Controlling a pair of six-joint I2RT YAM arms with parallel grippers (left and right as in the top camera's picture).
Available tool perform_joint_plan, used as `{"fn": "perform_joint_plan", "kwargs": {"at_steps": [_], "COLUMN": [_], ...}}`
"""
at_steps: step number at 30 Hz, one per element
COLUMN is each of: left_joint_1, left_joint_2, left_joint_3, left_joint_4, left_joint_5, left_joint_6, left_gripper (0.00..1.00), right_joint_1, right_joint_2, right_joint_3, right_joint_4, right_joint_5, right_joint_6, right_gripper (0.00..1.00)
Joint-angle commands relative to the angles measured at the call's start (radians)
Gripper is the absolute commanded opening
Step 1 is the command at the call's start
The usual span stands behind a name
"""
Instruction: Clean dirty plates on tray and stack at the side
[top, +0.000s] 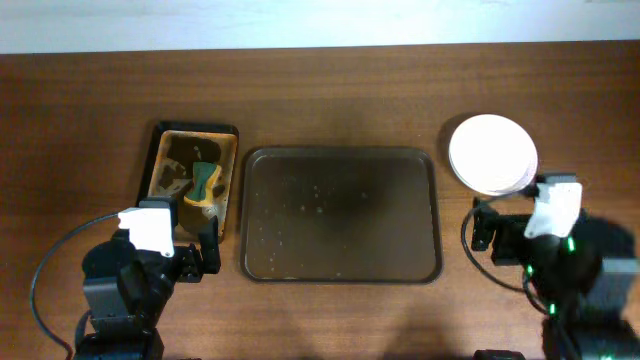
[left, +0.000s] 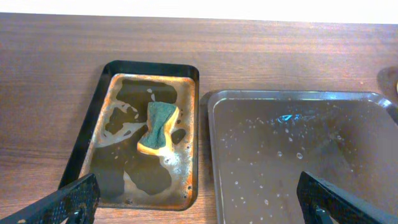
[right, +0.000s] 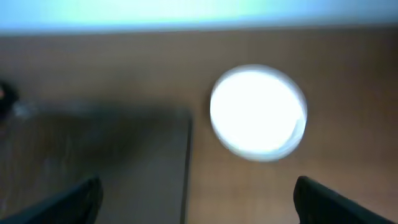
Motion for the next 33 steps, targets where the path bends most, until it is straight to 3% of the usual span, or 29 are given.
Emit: {"fn": "perform_joint_plan", "kwargs": {"at_steps": [1, 9, 15, 20, 33], "left_joint_1": [0.003, 0.003, 0.003, 0.003, 0.003], "left_joint_2": [0.0, 0.0, 0.0, 0.0, 0.0], "left_joint_3": [-0.008, -0.008, -0.008, -0.008, -0.008], "left_joint_4": [0.002, 0.002, 0.002, 0.002, 0.002], "left_joint_5": [0.015, 0.015, 0.015, 0.015, 0.015], "left_joint_6": [0.016, 0.016, 0.016, 0.016, 0.016], "left_gripper": [1.0, 1.0, 1.0, 1.0, 1.0], "right_joint_1": [0.022, 0.067, 0.08, 0.081, 0.08], "right_joint_2": [-0.172, -0.605, -0.625, -0.625, -0.62], "right_joint_3": [-0.146, -0.676, -0.892, -0.89, -0.89], "right_joint_4": [0.14, 0.657, 0.934, 0.688, 0.676], "right_joint_5": [0.012, 0.012, 0.013, -0.002, -0.003], "right_joint_6": [-0.017, -0.01, -0.019, -0.043, -0.043], "right_gripper": [0.98, 0.98, 0.98, 0.98, 0.98]}}
